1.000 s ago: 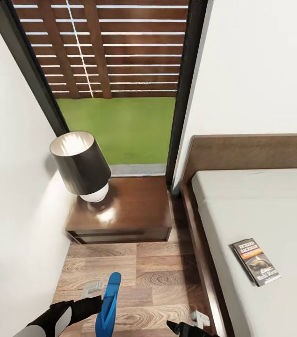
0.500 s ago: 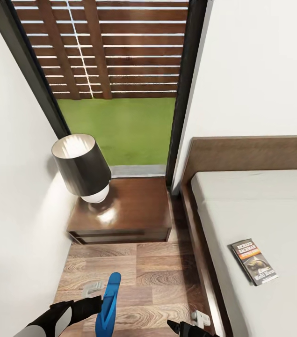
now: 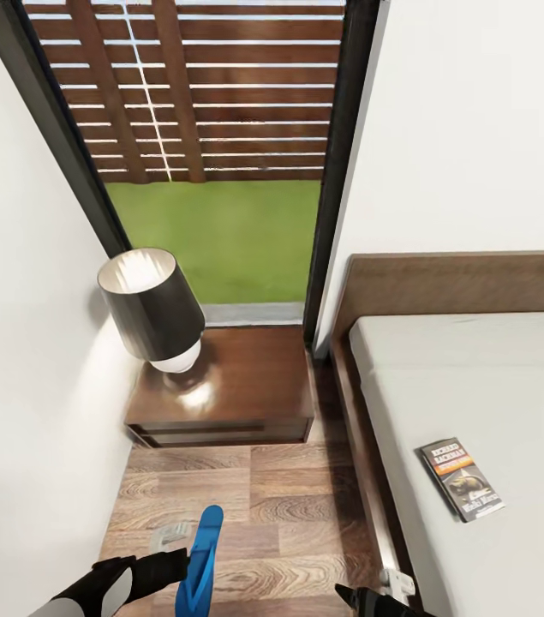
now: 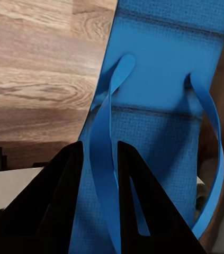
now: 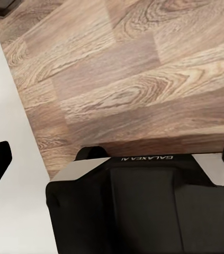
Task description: In the bedroom, move the book from the bed onto either nightstand, and place the two sandals side by side next to the bed.
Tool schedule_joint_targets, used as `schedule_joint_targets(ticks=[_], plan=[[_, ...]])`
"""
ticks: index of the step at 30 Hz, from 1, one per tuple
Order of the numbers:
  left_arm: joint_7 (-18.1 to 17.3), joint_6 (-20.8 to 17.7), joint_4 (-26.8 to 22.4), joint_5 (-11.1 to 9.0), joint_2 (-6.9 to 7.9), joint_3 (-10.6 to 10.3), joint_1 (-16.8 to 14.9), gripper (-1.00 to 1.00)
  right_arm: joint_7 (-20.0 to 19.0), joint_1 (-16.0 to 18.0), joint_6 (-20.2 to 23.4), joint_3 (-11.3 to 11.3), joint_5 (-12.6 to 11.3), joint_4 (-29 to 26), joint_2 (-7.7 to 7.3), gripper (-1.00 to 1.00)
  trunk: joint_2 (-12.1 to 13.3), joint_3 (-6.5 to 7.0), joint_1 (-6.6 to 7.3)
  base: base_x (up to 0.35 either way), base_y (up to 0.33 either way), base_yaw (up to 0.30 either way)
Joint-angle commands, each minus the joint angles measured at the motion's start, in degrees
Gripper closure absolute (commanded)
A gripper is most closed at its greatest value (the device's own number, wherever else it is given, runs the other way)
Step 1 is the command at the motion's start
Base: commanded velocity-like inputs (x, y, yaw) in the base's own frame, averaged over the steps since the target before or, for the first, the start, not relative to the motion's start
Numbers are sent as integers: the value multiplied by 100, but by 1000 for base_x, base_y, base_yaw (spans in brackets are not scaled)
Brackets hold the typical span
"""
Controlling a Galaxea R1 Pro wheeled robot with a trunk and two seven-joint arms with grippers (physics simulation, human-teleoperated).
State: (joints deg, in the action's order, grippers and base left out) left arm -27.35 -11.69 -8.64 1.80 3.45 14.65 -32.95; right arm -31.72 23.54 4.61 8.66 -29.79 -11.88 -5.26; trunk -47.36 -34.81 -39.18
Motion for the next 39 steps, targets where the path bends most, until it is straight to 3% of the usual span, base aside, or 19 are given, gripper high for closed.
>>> schedule_joint_targets(ticks=[1, 15, 39], plan=[[1, -44, -6, 30, -2, 46, -1, 100, -9, 1, 40, 32, -61, -7, -24, -100, 38, 14, 22, 0, 0, 0], [1, -43, 2, 31, -3, 46, -1, 100, -19, 1, 40, 45, -62, -16, -54, -100, 599, 266, 329, 0, 0, 0], [1, 352, -7, -4, -2, 55, 219, 100, -10, 1, 40, 57, -46, -16, -52, -100, 598, 280, 329, 0, 0, -3]])
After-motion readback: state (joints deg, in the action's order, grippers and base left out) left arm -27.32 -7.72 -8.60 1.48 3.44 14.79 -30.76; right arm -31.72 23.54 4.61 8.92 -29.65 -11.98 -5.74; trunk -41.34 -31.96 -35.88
